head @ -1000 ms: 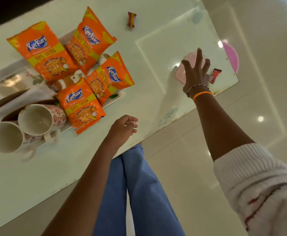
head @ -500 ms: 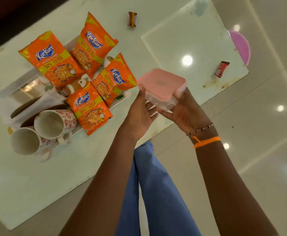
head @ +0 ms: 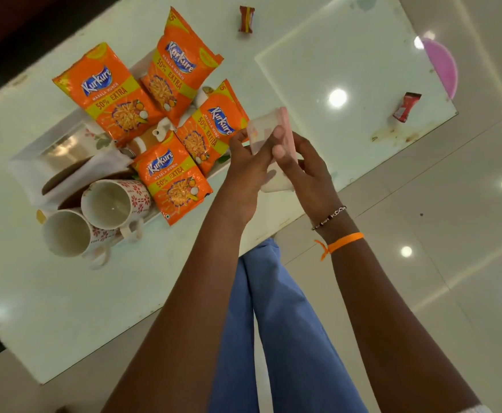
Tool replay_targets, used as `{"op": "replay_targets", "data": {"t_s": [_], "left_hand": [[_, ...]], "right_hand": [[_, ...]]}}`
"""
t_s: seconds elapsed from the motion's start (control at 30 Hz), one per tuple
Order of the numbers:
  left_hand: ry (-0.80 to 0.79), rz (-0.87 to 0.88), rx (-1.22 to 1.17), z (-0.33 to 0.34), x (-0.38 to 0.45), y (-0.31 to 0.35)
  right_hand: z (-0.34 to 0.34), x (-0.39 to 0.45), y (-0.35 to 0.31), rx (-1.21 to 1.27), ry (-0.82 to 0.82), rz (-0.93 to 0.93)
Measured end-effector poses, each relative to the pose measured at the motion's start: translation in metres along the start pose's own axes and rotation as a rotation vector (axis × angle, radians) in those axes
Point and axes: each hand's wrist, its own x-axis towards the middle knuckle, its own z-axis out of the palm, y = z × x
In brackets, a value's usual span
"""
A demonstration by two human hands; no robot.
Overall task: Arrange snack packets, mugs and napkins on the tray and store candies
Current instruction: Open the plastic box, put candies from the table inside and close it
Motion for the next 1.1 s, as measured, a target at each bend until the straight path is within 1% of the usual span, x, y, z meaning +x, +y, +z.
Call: {"op": "replay_targets", "data": {"t_s": [0.17,0.27,0.33,0.37,0.43,0.47,0.5,0.57,0.6,0.67,0.77,0.8,0.83,0.87,0.93,1.0,1.03,1.1], "left_hand": [[-0.087,0.022,0.007,-0.008,-0.011,0.006],[-0.104,0.041,-0.018,-0.014,-0.013,0.004],[-0.126,0.037,-0.043,-0.022,-0.012,0.005],[-0.141,0.03,-0.052,-0.028,-0.012,0.007],[-0.182,0.017,-0.055,-0.037,-0.012,0.01],[-0.209,0.011,-0.059,-0.04,-0.012,0.01],[-0.236,0.009,-0.064,-0.043,-0.012,0.01],[-0.243,0.018,-0.077,-0.047,-0.012,0.006],[-0.225,0.022,-0.084,-0.048,-0.013,0.004],[-0.196,0.02,-0.106,-0.049,-0.014,-0.001],[-0.148,-0.034,-0.143,-0.047,-0.016,-0.007],[-0.121,-0.052,-0.159,-0.047,-0.015,-0.01],[-0.099,-0.06,-0.177,-0.048,-0.013,-0.012],[-0.094,-0.063,-0.193,-0.049,-0.009,-0.015],[-0.126,-0.059,-0.207,-0.05,-0.004,-0.02],[-0.156,-0.051,-0.208,-0.048,0.001,-0.022],[-0.168,-0.054,-0.212,-0.046,0.005,-0.022],[-0.181,-0.082,-0.218,-0.038,0.011,-0.018]], "right_hand": [[0.005,-0.005,0.003,0.077,0.001,-0.045],[0.011,-0.006,0.002,0.124,0.007,-0.003],[0.006,-0.004,0.001,0.348,0.016,0.124],[0.0,-0.002,0.005,0.469,-0.025,0.167],[-0.011,-0.001,0.008,0.577,-0.116,0.215],[-0.013,0.0,0.012,0.57,-0.091,0.233],[-0.014,0.002,0.013,0.523,-0.002,0.259],[-0.014,0.012,0.022,0.285,0.22,0.28],[-0.013,0.019,0.027,0.171,0.283,0.291],[-0.014,0.033,0.035,0.051,0.319,0.346],[-0.022,0.053,0.047,0.065,0.217,0.435],[-0.027,0.058,0.048,0.017,0.199,0.451],[-0.034,0.064,0.051,-0.052,0.217,0.444],[-0.044,0.069,0.052,-0.125,0.278,0.418],[-0.066,0.076,0.049,-0.295,0.425,0.362],[-0.088,0.084,0.048,-0.438,0.516,0.352],[-0.098,0.087,0.048,-0.492,0.543,0.368],[-0.113,0.093,0.051,-0.588,0.534,0.419]]}}
